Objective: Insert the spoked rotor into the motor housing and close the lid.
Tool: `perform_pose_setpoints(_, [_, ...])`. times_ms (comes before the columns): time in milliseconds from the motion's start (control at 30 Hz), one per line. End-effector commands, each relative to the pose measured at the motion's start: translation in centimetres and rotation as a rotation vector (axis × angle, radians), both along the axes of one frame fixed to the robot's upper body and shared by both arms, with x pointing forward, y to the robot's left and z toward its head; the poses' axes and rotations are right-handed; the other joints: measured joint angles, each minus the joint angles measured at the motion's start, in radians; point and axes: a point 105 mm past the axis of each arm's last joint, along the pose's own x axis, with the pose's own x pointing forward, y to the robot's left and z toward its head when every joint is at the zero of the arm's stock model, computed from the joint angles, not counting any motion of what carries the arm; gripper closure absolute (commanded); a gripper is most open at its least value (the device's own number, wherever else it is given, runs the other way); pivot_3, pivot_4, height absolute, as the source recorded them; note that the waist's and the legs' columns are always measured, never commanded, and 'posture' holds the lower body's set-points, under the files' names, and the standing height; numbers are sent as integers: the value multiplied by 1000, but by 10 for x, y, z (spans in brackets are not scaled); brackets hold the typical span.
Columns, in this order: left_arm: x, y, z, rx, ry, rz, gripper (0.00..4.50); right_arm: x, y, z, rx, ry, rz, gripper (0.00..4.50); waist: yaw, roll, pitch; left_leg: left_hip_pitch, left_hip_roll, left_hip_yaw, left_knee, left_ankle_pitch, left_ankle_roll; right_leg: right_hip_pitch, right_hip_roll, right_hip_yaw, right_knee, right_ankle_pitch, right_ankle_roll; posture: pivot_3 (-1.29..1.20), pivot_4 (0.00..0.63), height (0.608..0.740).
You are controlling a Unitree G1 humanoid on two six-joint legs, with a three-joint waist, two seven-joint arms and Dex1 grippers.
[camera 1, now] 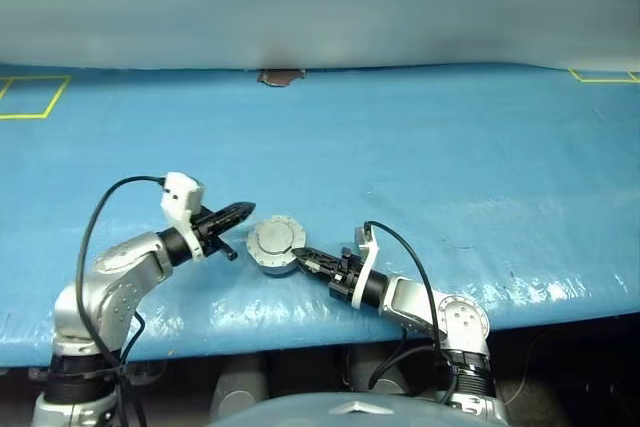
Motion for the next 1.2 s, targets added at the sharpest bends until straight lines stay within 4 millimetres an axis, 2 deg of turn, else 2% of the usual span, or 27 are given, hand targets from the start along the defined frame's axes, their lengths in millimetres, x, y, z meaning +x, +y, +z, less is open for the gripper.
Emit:
perform_pose_setpoints(33, [-11,12,10,-136,-15,107,4500,4,7,7,54,6,-47,3303,2,0,0,0,0,0,0,0,0,0,0,0,0,0,0,0,150,740])
perform_pose_setpoints(133, [-27,16,0,-333,54,207,3879,14,3,24,105,-42,-87,3305,5,-1,0,-1,0,-1,2,0,0,0,0,0,0,0,0,0,150,740])
perform_pose_setpoints(267, [-34,15,-11,-514,126,337,2594,22,4,47,162,-106,-95,3321,12,-4,3,-2,-1,-1,3,0,0,0,-2,-1,-1,0,0,0,150,740])
perform_pose_setpoints(367, [-37,4,-22,-677,203,409,1608,31,8,61,186,-147,-100,3321,11,-6,5,-3,-2,0,4,0,0,-1,-2,0,-2,0,1,0,150,740])
perform_pose_setpoints(533, [-40,-13,-19,-926,255,413,0,47,10,84,220,-222,-126,3321,8,-8,7,-6,-1,-1,3,-1,1,-3,0,0,-2,0,1,0,150,740])
perform_pose_setpoints(767, [-40,-26,-10,-1166,309,321,0,52,18,102,211,-296,-96,3321,9,-8,7,-6,-2,-1,3,-1,1,-3,0,0,-3,0,1,0,150,740])
perform_pose_setpoints(1033, [-39,-30,3,-1252,255,185,0,41,30,103,196,-312,-18,3321,8,-8,7,-6,-2,-1,3,-1,1,-3,0,0,-2,0,0,0,150,740])
perform_pose_setpoints(1200, [-34,-29,-1,-1239,268,187,0,32,36,102,204,-306,20,3321,8,-8,7,-6,-2,-1,3,-1,1,-3,0,0,-2,0,0,0,150,740])
